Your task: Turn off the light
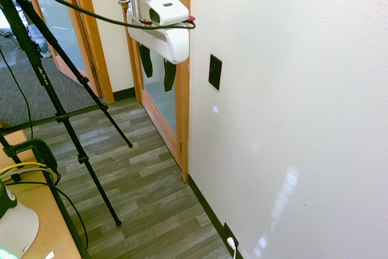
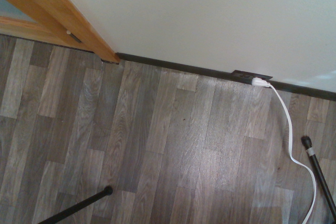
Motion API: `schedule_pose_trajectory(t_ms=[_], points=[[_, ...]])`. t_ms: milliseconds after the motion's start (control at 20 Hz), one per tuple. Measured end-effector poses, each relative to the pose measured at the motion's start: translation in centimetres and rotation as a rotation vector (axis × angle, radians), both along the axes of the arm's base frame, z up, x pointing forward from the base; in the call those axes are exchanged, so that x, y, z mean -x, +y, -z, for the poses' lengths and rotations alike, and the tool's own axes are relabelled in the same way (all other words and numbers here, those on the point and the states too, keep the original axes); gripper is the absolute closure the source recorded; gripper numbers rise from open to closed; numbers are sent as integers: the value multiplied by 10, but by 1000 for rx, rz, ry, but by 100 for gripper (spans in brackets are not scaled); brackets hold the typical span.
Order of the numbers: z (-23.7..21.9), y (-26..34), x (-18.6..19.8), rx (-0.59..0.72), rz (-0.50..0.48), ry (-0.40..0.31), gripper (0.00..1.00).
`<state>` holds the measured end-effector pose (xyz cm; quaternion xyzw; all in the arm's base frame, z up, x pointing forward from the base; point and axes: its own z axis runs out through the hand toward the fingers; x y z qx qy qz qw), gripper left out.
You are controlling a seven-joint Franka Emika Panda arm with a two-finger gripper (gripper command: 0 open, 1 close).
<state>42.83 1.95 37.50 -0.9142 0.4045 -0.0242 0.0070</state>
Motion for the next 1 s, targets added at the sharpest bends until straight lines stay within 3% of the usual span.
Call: schedule_pose_trajectory(t_ms=[200, 700, 1000], points=[[3, 4, -6, -1, -11, -28, 0], [40, 49, -99, 12, 113, -250, 0], [56, 65, -134, 17, 198, -366, 0]])
